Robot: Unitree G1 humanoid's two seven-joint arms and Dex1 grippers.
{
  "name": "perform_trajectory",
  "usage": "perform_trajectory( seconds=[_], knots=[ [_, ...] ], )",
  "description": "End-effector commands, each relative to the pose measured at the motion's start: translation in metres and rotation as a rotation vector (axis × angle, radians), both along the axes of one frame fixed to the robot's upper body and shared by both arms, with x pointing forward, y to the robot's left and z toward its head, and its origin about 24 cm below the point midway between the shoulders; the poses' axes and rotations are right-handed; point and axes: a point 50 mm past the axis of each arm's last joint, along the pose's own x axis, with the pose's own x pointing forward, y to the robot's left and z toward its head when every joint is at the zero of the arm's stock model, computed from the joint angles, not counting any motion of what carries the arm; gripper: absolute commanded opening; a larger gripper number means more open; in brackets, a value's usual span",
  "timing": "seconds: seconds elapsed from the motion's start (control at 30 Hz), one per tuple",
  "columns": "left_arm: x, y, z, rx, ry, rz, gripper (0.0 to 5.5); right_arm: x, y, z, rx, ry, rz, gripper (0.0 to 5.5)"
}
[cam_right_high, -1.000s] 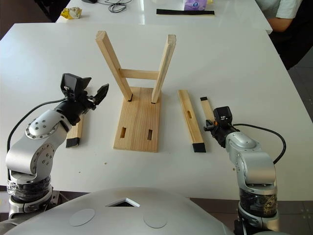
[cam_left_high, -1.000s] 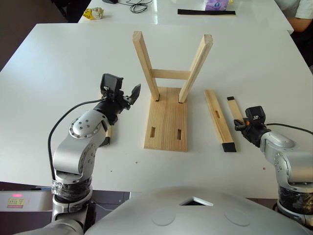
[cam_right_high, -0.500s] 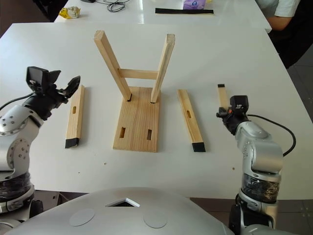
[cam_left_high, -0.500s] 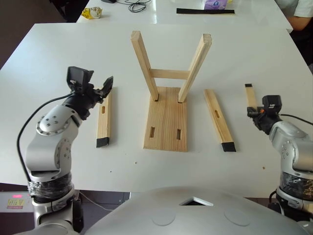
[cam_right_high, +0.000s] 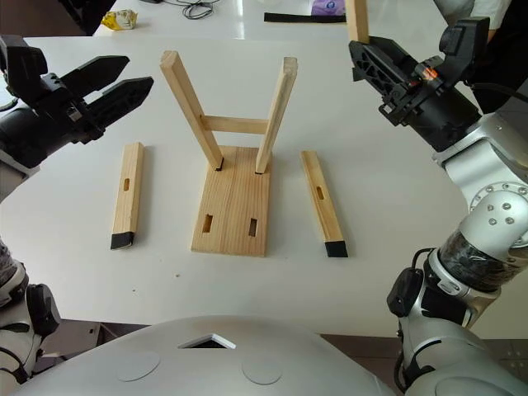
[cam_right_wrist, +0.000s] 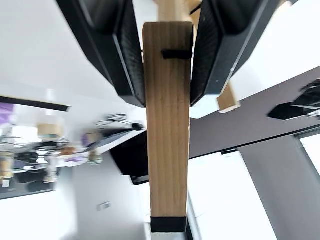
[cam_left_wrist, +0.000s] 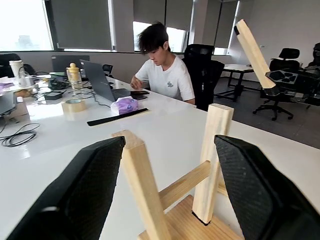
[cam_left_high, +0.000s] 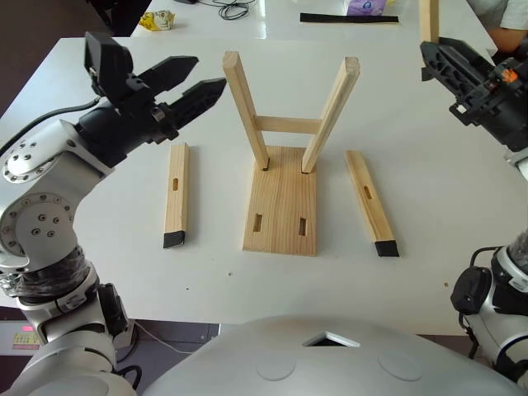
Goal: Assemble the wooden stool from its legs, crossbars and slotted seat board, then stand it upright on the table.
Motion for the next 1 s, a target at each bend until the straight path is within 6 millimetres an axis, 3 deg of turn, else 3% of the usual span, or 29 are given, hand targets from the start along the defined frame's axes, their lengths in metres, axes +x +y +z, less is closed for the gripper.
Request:
perform_trajectory(
  seconds=[0.03, 0.17, 0.3, 0.43, 0.7, 1.0],
  knots=[
    [-0.004, -0.026, 0.004, -0.030, 0.008, -0.132, 3.31, -0.004, 0.018, 0.005, -0.042, 0.010, 0.216, 1.33],
    [-0.004, -0.048, 0.011, -0.104, 0.011, -0.273, 3.31, -0.008, 0.031, -0.001, -0.065, 0.037, 0.370, 1.33],
    [-0.009, -0.051, 0.023, -0.318, 0.122, -0.462, 3.31, -0.010, 0.028, -0.006, -0.084, 0.063, 0.439, 1.33],
    [-0.009, -0.051, 0.025, -0.324, 0.140, -0.462, 3.31, -0.012, 0.025, -0.002, -0.051, 0.069, 0.505, 1.33],
    [-0.019, -0.068, 0.003, -0.265, 0.210, -0.518, 3.31, -0.020, 0.034, 0.000, -0.028, 0.080, 0.588, 1.33],
    [-0.008, -0.079, 0.005, -0.373, 0.255, -0.462, 3.31, -0.036, 0.043, -0.026, -0.035, 0.202, 0.613, 1.33]
  ],
)
